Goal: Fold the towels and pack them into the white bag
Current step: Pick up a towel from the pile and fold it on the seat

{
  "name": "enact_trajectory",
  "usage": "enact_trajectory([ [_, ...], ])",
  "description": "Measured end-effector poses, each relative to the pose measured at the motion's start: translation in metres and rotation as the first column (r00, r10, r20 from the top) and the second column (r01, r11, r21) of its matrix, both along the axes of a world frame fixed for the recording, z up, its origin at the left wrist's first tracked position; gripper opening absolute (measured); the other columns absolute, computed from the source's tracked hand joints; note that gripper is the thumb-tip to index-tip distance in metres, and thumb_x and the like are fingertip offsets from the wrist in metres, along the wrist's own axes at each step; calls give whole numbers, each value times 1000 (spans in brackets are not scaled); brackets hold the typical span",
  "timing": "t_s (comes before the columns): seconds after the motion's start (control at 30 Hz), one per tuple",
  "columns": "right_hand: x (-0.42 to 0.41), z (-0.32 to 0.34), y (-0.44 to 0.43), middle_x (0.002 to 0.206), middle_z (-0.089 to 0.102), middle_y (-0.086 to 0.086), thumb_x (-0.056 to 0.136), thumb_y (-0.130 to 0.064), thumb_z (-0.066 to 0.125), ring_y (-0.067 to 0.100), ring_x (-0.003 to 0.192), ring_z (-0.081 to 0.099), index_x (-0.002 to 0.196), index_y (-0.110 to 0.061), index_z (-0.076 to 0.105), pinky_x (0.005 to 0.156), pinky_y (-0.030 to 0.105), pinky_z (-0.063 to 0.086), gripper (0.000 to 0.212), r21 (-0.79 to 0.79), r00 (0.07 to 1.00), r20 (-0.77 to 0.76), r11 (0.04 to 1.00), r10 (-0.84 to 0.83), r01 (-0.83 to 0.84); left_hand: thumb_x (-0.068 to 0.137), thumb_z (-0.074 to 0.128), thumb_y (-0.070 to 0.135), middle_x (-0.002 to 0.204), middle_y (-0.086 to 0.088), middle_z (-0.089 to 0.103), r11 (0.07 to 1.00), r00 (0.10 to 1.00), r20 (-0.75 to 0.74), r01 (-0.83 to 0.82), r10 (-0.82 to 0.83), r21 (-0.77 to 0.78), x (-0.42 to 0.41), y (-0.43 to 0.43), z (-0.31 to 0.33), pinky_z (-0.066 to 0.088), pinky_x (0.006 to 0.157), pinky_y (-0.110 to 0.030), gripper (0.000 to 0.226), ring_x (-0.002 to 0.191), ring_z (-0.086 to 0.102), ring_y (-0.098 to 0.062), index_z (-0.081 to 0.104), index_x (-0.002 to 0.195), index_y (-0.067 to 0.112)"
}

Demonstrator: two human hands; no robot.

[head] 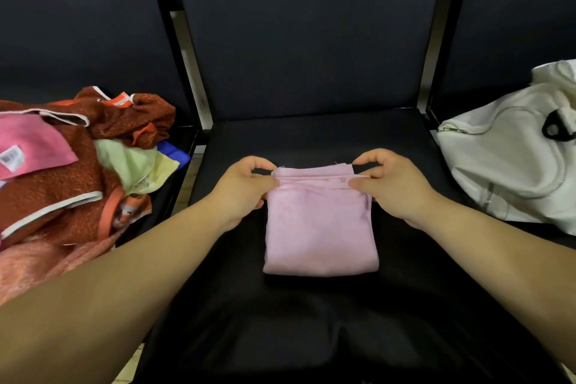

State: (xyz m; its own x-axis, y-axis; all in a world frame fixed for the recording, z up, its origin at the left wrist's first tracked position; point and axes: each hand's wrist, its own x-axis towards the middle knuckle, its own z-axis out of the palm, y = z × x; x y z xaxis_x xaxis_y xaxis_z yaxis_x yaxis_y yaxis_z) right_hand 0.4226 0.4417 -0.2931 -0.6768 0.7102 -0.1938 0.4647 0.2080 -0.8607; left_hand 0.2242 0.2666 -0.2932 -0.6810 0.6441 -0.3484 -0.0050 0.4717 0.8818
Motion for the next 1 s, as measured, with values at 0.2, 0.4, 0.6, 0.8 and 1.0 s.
enact_trajectory([
  [0.2,-24,-3,12,101,68,-12,89,-23,77,0,89,62,117,-31,63,67,16,42,32,78,993,-66,992,-93,98,91,71,19,95,-2,71,990,989,-74,-122,127,63,-13,10,-7,59,79,-37,22,87,68,-19,65,108,31],
  [0.4,-8,-16,13,113,59,-16,90,-33,74,1,94,59,125,-29,58,71,13,39,39,165,990,-26,976,-137,140,95,68,27,108,15,64,991,901,-417,-132,123,7,0,0,-10,49,78,-19,31,94,63,-2,56,123,32],
  [0.6,49,-13,-22,103,63,-23,77,-29,80,-2,95,61,104,-35,64,87,25,52,31,421,897,187,793,399,-441,92,66,22,107,22,65,843,655,-542,487,-526,-229,40,-46,-5,45,84,-12,34,102,59,3,56,115,44],
  [0.8,64,-31,-52,129,60,-10,90,-45,68,13,118,57,137,-38,56,100,27,46,49,428,791,432,673,433,-603,90,66,36,144,22,52,707,528,-474,581,-705,-404,41,-65,-23,38,112,-23,55,130,48,0,49,143,37],
  [1.0,63,-30,-62,108,74,-16,94,-25,67,5,101,66,124,-35,66,91,22,49,31,346,855,344,794,388,-500,86,75,30,132,23,56,744,593,-450,547,-668,-385,46,-84,-20,41,106,-21,57,122,53,-1,53,137,40],
])
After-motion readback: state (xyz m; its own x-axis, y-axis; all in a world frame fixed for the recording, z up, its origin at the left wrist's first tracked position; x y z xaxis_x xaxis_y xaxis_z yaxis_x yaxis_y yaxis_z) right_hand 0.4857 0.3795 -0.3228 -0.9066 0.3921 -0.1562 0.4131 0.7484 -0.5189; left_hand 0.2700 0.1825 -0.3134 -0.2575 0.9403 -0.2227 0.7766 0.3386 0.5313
